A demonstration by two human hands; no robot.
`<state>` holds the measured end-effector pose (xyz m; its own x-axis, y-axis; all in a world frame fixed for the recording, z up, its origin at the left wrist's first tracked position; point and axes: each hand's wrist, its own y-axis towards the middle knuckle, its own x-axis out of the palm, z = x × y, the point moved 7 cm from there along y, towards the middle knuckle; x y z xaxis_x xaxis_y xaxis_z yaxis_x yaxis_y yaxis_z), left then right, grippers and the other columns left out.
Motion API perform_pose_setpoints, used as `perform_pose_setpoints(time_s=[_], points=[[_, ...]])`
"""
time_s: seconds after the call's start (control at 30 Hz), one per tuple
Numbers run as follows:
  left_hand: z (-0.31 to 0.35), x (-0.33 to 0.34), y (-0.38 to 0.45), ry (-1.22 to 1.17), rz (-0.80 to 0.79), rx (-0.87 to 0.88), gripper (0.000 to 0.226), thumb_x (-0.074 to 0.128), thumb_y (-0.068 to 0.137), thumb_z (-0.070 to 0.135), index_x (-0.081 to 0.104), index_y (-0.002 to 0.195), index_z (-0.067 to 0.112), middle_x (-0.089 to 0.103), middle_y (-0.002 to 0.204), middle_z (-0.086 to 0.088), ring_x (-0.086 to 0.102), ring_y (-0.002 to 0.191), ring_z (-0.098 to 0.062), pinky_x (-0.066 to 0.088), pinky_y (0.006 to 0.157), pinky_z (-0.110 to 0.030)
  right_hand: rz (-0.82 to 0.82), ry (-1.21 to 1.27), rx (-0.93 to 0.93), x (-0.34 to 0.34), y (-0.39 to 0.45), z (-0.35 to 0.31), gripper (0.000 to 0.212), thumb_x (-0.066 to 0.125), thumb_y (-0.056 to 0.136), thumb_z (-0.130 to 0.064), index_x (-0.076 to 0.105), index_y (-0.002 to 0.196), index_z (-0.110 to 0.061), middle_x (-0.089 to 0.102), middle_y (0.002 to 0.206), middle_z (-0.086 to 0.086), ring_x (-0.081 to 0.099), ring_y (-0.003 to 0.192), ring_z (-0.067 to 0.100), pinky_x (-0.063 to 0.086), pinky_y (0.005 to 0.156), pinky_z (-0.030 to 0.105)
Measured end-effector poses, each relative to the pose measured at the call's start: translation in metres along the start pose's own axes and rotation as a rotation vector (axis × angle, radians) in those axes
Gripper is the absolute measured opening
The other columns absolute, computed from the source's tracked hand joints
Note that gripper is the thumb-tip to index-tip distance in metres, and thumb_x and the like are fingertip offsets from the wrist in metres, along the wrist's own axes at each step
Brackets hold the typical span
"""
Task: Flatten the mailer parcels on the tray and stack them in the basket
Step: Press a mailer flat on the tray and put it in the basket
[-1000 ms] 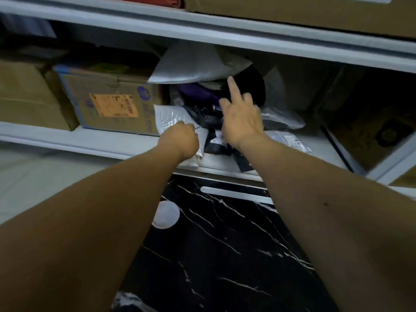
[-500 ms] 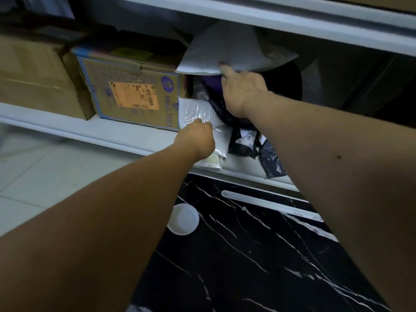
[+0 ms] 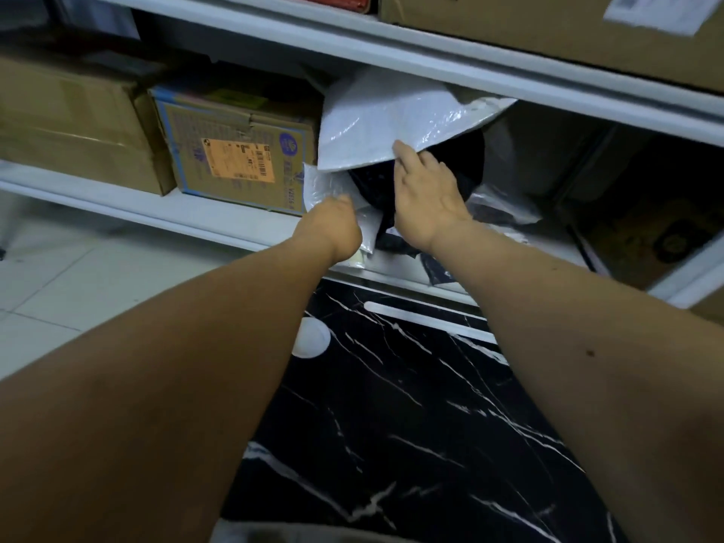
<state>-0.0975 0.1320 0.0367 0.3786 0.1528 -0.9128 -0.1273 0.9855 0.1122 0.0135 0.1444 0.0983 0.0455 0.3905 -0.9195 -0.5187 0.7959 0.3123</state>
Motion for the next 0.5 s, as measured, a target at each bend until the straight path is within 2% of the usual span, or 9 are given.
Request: perform_pose_setpoints(time_s=[0.13, 0.23, 0.27, 0.3, 0.37, 0.4, 0.43, 0.47, 0.5], points=[[0.003, -0.01, -0.04, -0.194, -0.005, -0.129, 0.031, 0.038, 0.096, 0.01, 0.052, 0.119, -0.004, 0.055, 0.124, -0.024, 0.053, 0.112, -0.039, 0.041, 0.084, -0.037, -0.015, 0.045, 0.049, -0.011, -0.059, -0.002, 0.049, 0.046, 0.088, -0.007, 0.042, 0.136, 0.002, 0.02, 0.154, 0.004, 0.033, 0.127, 0.029, 0.032, 0.107, 0.047], [-0.009, -0.006, -0.078, -0.574, -0.015, -0.345, 0.029, 0.037, 0.095, 0.009, 0.057, 0.11, -0.004, 0.059, 0.121, -0.023, 0.059, 0.1, -0.034, 0.05, 0.091, -0.04, -0.052, 0.056, 0.083, -0.018, -0.114, -0.011, 0.058, 0.046, 0.087, -0.008, 0.036, 0.143, 0.001, 0.015, 0.156, 0.005, 0.027, 0.134, 0.028, 0.027, 0.113, 0.047], [-0.011, -0.004, -0.091, -0.703, -0.016, -0.41, 0.023, 0.037, 0.096, 0.009, 0.058, 0.096, 0.0, 0.06, 0.118, -0.022, 0.06, 0.09, -0.029, 0.053, 0.086, -0.039, -0.071, 0.074, 0.104, -0.015, -0.13, -0.015, 0.062, 0.046, 0.087, -0.008, 0.031, 0.146, 0.001, 0.013, 0.157, 0.005, 0.024, 0.136, 0.027, 0.024, 0.116, 0.047], [-0.011, -0.002, -0.106, -0.827, -0.009, -0.47, 0.024, 0.036, 0.097, 0.01, 0.053, 0.081, 0.008, 0.062, 0.109, -0.02, 0.059, 0.077, -0.024, 0.055, 0.076, -0.034, -0.083, 0.093, 0.131, -0.015, -0.15, -0.018, 0.064, 0.047, 0.087, -0.009, 0.027, 0.148, 0.001, 0.011, 0.157, 0.004, 0.021, 0.139, 0.027, 0.022, 0.117, 0.047], [-0.005, 0.004, -0.135, -1.078, -0.013, -0.598, 0.035, 0.03, 0.101, 0.02, 0.041, 0.069, 0.016, 0.06, 0.079, -0.011, 0.048, 0.053, -0.016, 0.046, 0.054, -0.024, -0.074, 0.115, 0.171, -0.012, -0.184, -0.023, 0.064, 0.046, 0.088, -0.01, 0.026, 0.148, 0.002, 0.013, 0.157, 0.005, 0.021, 0.14, 0.027, 0.022, 0.117, 0.047], [0.0, 0.011, -0.147, -1.215, -0.04, -0.657, 0.039, 0.027, 0.102, 0.031, 0.044, 0.07, 0.016, 0.058, 0.066, -0.006, 0.042, 0.048, -0.015, 0.04, 0.051, -0.022, -0.068, 0.129, 0.187, -0.008, -0.2, -0.024, 0.064, 0.045, 0.088, -0.009, 0.027, 0.148, 0.003, 0.015, 0.156, 0.006, 0.022, 0.139, 0.028, 0.023, 0.116, 0.047], [0.006, 0.017, -0.158, -1.293, -0.069, -0.703, 0.043, 0.028, 0.1, 0.043, 0.05, 0.075, 0.016, 0.058, 0.062, -0.004, 0.044, 0.049, -0.015, 0.041, 0.053, -0.022, -0.063, 0.145, 0.201, -0.004, -0.215, -0.026, 0.063, 0.046, 0.087, -0.008, 0.029, 0.147, 0.003, 0.018, 0.155, 0.007, 0.025, 0.137, 0.028, 0.024, 0.116, 0.046], [0.014, 0.027, -0.163, -1.347, -0.089, -0.714, 0.042, 0.035, 0.098, 0.049, 0.058, 0.085, 0.017, 0.063, 0.068, -0.003, 0.053, 0.055, -0.016, 0.047, 0.056, -0.024, -0.06, 0.157, 0.217, 0.001, -0.232, -0.028, 0.062, 0.047, 0.085, -0.007, 0.033, 0.144, 0.004, 0.022, 0.153, 0.008, 0.03, 0.134, 0.028, 0.027, 0.114, 0.044], [0.021, 0.035, -0.171, -1.3, -0.111, -0.713, 0.035, 0.046, 0.095, 0.047, 0.063, 0.1, 0.016, 0.069, 0.083, -0.003, 0.062, 0.068, -0.018, 0.053, 0.063, -0.028, -0.061, 0.167, 0.227, 0.006, -0.25, -0.03, 0.06, 0.049, 0.082, -0.005, 0.039, 0.14, 0.005, 0.027, 0.15, 0.009, 0.036, 0.129, 0.029, 0.031, 0.112, 0.043]])
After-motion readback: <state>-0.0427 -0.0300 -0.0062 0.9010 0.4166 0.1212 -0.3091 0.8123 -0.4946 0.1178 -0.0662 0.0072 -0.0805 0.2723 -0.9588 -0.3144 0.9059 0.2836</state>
